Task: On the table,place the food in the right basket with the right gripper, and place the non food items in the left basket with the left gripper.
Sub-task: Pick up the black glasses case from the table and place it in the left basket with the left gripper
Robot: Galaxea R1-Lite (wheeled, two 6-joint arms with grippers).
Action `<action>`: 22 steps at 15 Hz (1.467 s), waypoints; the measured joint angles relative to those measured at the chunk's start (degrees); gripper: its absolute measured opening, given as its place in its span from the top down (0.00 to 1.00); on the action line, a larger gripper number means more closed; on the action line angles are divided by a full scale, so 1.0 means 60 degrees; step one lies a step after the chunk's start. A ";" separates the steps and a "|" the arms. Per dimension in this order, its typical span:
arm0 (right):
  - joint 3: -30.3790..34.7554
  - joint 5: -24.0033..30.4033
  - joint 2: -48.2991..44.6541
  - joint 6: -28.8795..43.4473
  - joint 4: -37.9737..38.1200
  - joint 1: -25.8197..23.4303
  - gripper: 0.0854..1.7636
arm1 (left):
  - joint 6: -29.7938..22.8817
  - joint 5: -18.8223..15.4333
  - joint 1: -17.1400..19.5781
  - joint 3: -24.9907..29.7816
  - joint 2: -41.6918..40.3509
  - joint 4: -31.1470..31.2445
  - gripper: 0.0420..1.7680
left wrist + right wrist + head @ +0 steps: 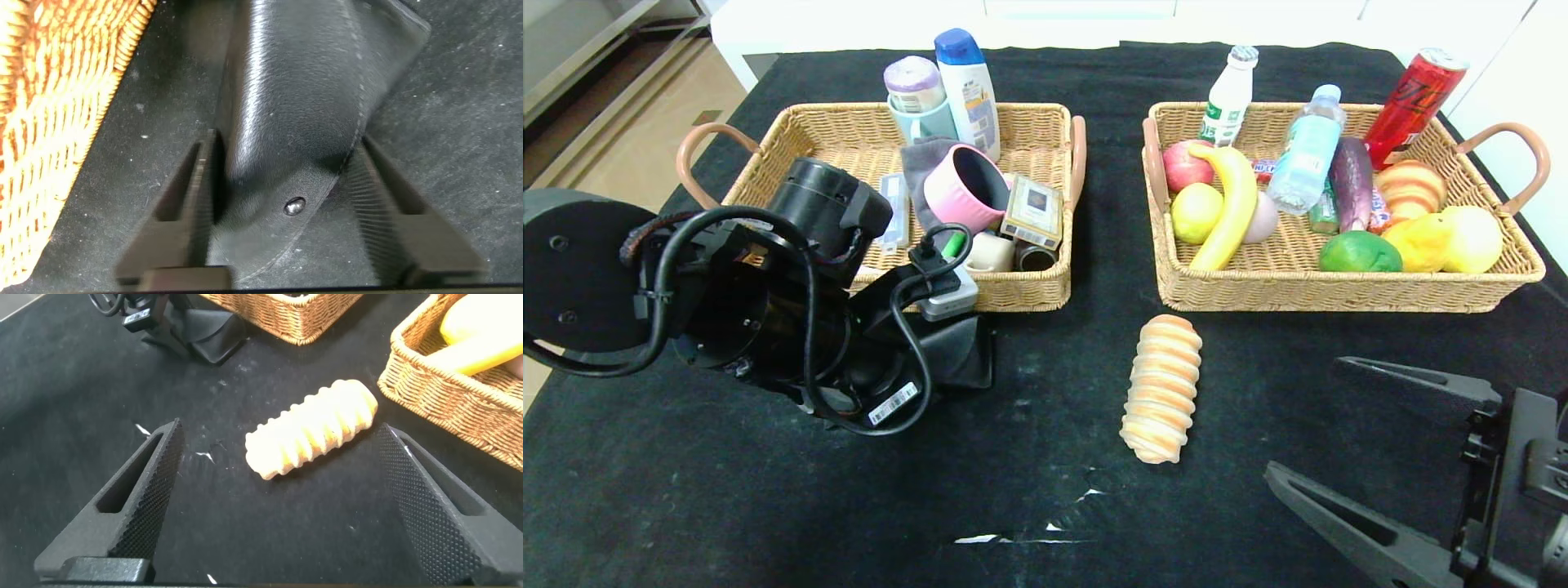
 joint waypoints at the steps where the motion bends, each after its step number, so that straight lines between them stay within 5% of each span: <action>1: 0.0000 -0.0004 0.0000 0.0004 0.0000 0.0002 0.03 | 0.0000 -0.0004 0.0000 0.0030 0.0004 -0.0010 0.48; 22: -0.0004 0.0000 -0.0018 -0.0004 0.0024 0.0006 0.03 | -0.0085 0.0116 -0.0012 0.0223 -0.0248 0.0132 0.54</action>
